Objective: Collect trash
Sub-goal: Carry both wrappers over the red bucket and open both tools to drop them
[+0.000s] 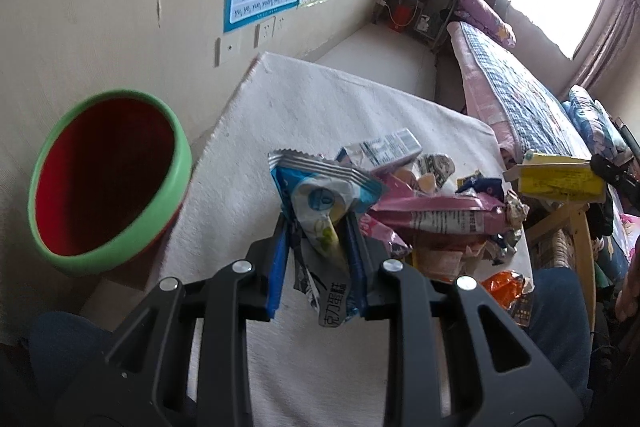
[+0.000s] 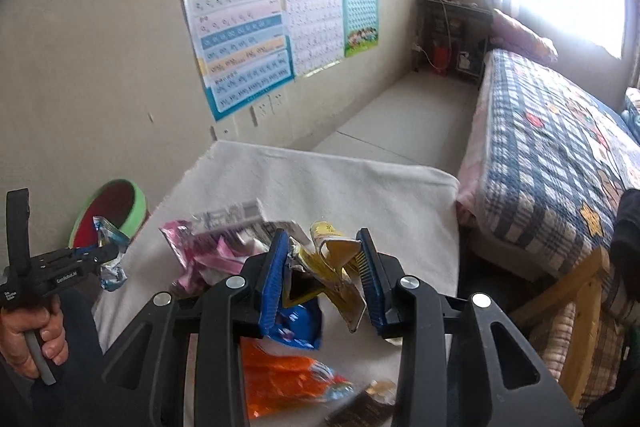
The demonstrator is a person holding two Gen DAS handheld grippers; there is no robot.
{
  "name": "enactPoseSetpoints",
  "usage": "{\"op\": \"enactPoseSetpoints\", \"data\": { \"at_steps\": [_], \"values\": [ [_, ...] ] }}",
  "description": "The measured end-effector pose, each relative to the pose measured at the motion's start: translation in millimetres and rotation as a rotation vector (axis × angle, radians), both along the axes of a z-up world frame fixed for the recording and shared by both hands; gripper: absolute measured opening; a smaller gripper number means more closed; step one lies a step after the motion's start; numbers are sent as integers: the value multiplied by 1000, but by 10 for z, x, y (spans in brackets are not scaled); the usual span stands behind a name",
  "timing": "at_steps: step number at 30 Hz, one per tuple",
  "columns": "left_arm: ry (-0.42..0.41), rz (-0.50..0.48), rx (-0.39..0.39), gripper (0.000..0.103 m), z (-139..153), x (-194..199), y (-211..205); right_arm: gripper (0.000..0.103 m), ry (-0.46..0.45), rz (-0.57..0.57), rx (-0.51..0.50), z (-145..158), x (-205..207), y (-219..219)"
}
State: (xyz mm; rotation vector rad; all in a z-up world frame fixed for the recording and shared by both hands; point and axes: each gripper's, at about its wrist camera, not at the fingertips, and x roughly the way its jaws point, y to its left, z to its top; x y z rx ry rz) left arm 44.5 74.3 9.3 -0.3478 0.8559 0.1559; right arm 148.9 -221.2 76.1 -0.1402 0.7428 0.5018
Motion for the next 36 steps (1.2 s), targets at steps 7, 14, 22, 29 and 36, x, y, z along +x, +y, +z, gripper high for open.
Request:
{"op": "enactPoseSetpoints", "data": {
  "at_steps": [7,14,22,29,36],
  "values": [
    [-23,49,18,26,158,-60,279,34,-22,91,35,86,-45,460],
    [-38,142,25,26,259,-224,742,34,-25,221,85,128,-152,1094],
    [-44,269,25,26,292,-509,1335,34,-12,352,125,163,-238,1891],
    [-46,347,3,26,232,-736,1760,34,9,455,137,128,-329,2581],
    [-38,368,-19,26,118,-830,1960,34,39,541,133,15,-431,3272]
  ]
}}
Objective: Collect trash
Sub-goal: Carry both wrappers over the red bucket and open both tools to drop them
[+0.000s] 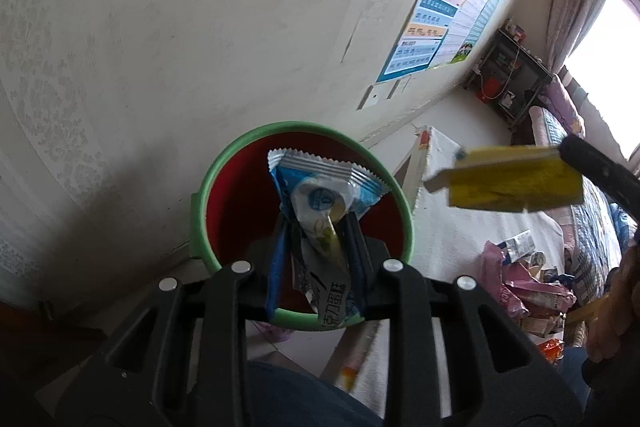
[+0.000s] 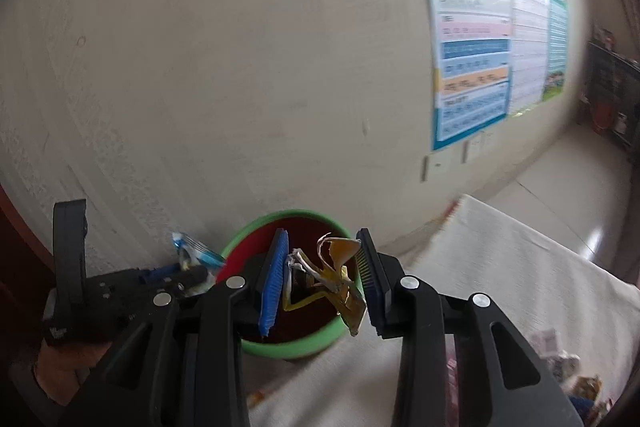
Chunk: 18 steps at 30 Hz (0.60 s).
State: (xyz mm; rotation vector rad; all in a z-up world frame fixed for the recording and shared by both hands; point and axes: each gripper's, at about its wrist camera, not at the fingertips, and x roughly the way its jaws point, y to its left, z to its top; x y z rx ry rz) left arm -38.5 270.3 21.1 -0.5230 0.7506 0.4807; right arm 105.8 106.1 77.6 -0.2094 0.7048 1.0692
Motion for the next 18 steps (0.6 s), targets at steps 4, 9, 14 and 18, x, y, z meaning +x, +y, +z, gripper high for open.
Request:
{"op": "enactPoseSetpoints", "data": {
  "at_steps": [4,9,14,18],
  "values": [
    [2,9,-12,27,-56,-4,102,35,13,37,-13,-79,-4,319],
    [10,11,-26,27,-128,39,232,37,31,63,-35,-181,46,633],
    [12,3,-29,47,-191,91,279,58,63,69,-50,-283,129,772],
    [9,32,-18,83,-259,36,256,70,73,56,-46,-322,180,735]
  ]
}}
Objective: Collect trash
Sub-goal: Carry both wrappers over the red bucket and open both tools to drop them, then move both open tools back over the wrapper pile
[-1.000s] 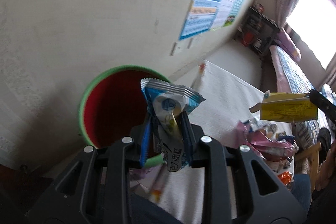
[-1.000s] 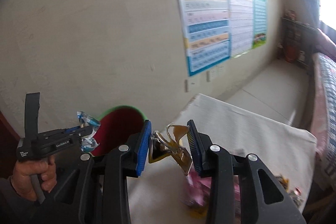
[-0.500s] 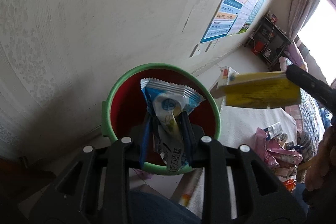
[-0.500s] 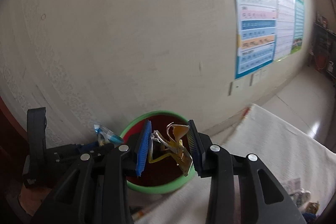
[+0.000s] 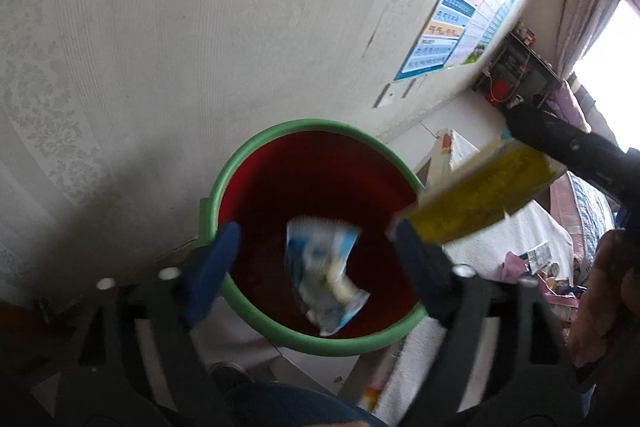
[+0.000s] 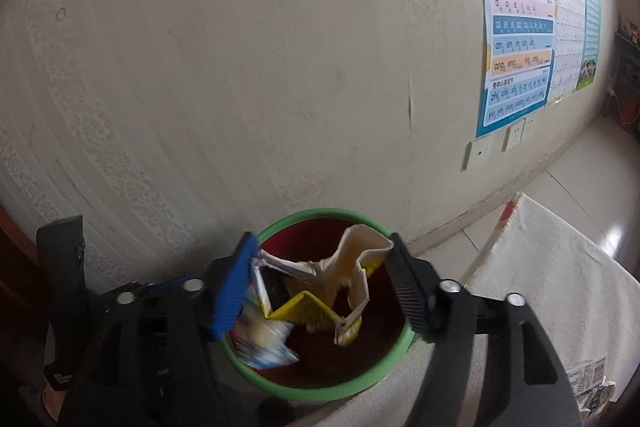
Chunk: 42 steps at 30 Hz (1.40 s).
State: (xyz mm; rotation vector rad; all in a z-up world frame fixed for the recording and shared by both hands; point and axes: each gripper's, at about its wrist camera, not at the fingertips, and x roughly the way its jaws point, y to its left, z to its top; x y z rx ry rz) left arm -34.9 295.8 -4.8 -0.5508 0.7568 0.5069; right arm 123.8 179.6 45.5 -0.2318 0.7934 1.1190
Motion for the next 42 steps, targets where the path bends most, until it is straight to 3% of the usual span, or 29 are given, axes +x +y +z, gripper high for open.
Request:
{"op": "enactPoseSetpoints", "data": {
  "at_steps": [3,16,18,42],
  "values": [
    [10,18,-7,96,-69,-31,-27,82,20,0,14,-8,16,-25],
    [1,-26,13,97,73,8,-268,87,-3,-43,36,164,17,-353],
    [2,-43,20,97,106,22,-347,92,2,-67,30,165,26,-477],
    [2,-346,24,97,202,682,-1897,93,-45,-402,-47,103,146,-2763]
  ]
}}
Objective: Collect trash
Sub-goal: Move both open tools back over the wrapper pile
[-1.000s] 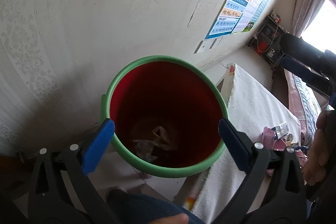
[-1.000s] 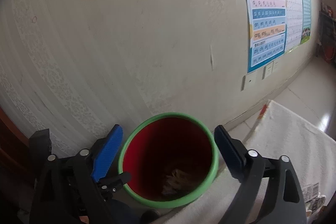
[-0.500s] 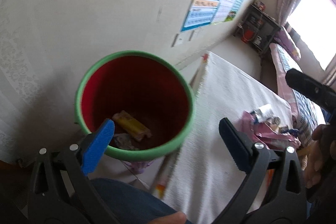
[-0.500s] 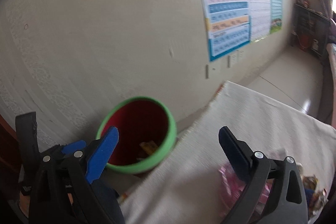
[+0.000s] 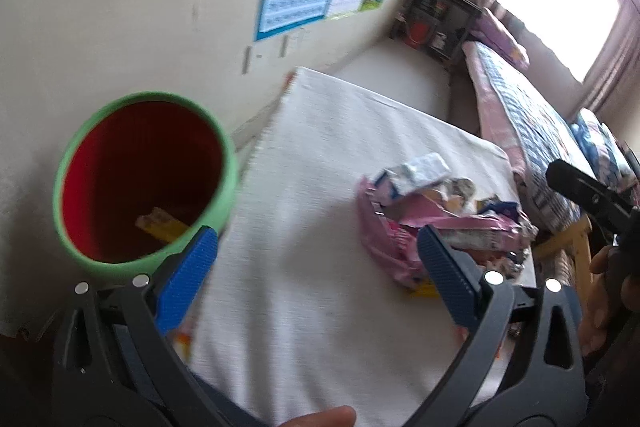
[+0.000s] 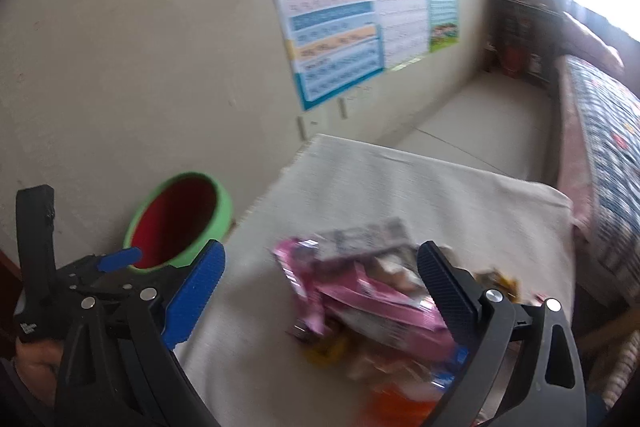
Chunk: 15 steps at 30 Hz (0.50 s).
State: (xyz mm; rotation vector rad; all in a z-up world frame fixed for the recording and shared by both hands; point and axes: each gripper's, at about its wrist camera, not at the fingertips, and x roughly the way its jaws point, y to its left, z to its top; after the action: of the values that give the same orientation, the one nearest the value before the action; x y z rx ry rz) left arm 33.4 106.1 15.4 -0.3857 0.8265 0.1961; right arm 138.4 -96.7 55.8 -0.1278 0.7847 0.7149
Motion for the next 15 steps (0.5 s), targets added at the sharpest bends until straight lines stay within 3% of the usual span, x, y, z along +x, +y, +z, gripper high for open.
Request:
{"op": "enactPoseSetpoints", "data": {
  "at_steps": [8,15],
  "values": [
    [15,-89,1,97,-36,193,-402,93,17,-129,-32,-161,72,-750],
    [58,-126,-2,97,-174,304,-590,93,53,-179,-39,-331,113,-1100]
  ]
}}
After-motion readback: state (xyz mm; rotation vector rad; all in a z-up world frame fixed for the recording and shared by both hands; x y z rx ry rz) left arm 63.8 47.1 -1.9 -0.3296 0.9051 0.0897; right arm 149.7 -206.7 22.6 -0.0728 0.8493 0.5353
